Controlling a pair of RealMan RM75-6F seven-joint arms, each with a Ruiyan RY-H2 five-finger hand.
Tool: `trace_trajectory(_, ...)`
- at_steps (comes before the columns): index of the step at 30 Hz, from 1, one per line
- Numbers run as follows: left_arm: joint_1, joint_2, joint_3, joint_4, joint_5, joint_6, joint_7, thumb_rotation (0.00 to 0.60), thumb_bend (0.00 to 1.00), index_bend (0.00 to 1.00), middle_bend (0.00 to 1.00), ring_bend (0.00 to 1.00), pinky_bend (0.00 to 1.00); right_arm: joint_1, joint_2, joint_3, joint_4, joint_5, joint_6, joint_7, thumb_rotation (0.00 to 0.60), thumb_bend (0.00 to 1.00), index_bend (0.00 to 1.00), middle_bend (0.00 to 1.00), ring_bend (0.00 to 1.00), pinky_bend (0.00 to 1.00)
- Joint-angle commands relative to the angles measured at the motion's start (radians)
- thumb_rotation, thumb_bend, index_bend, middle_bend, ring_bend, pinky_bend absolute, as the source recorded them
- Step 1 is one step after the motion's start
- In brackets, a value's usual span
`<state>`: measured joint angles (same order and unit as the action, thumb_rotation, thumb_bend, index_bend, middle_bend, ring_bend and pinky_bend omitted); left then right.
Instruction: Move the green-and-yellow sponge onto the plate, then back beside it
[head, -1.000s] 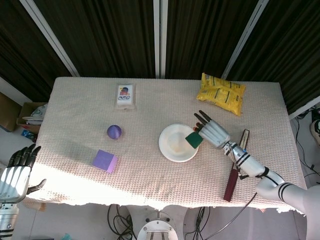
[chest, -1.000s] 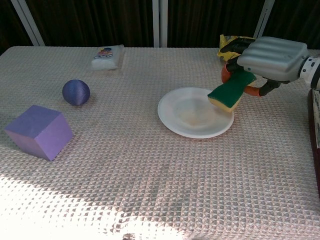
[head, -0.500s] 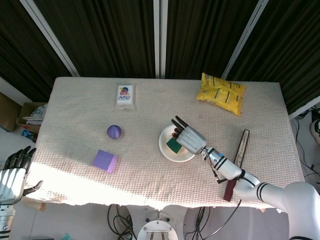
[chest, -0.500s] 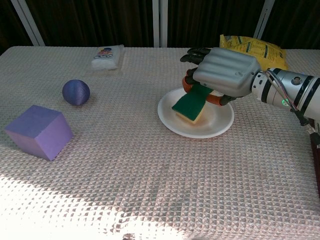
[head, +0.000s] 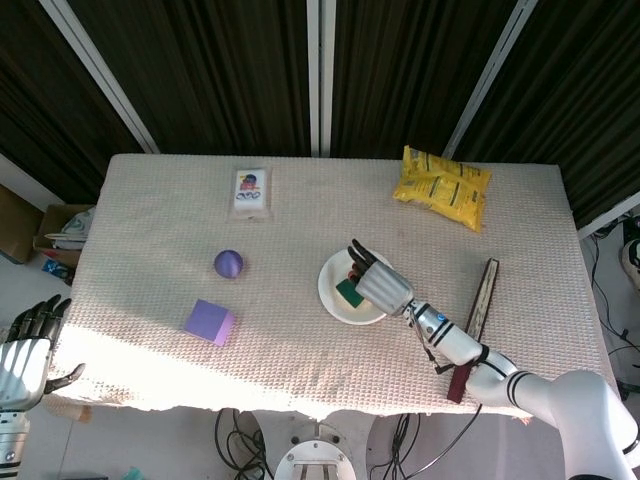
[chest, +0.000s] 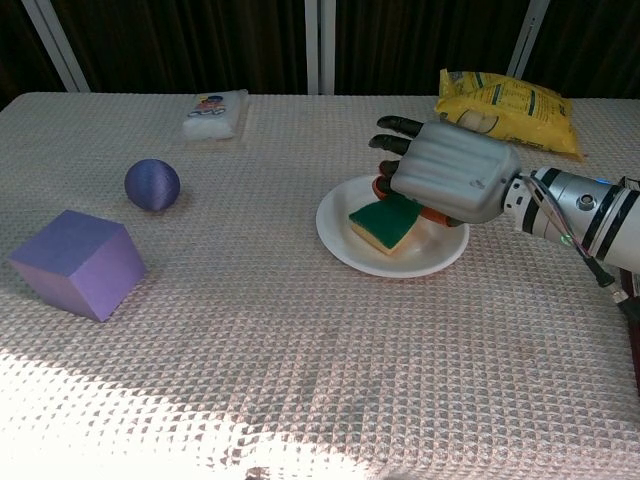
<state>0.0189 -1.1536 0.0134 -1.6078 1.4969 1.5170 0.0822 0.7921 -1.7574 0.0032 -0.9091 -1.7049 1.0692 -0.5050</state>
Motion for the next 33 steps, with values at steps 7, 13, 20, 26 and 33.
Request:
trace_trajectory(7, 0.002, 0.000, 0.000, 0.002, 0.000, 0.001, -0.003, 0.600, 0.16, 0.07, 0.03, 0.05, 0.10, -0.015, 0.026, 0.027, -0.011, 0.030, 0.029, -0.019, 0.600, 0.39, 0.50, 0.36, 0.10, 0.00)
trace_trajectory(13, 0.004, -0.001, -0.001, 0.000, 0.002, 0.009, -0.002, 0.600, 0.16, 0.07, 0.03, 0.05, 0.10, -0.005, 0.041, 0.025, -0.086, 0.013, 0.042, -0.022, 0.600, 0.39, 0.50, 0.36, 0.09, 0.00)
trace_trajectory(20, 0.009, -0.002, 0.003, 0.006, -0.003, 0.006, -0.009, 0.600, 0.16, 0.07, 0.03, 0.05, 0.10, 0.003, 0.015, -0.006, -0.058, 0.006, -0.015, -0.057, 0.600, 0.39, 0.50, 0.36, 0.09, 0.00)
trace_trajectory(26, 0.008, -0.004, 0.002, 0.010, -0.003, 0.004, -0.011, 0.600, 0.16, 0.07, 0.03, 0.05, 0.10, -0.004, 0.007, 0.003, -0.007, 0.031, -0.034, -0.091, 0.600, 0.39, 0.50, 0.36, 0.09, 0.00)
trace_trajectory(33, 0.007, -0.005, 0.001, 0.012, -0.001, 0.003, -0.012, 0.600, 0.16, 0.07, 0.03, 0.05, 0.10, -0.009, 0.015, 0.032, 0.023, 0.070, -0.040, -0.113, 0.600, 0.39, 0.50, 0.36, 0.10, 0.00)
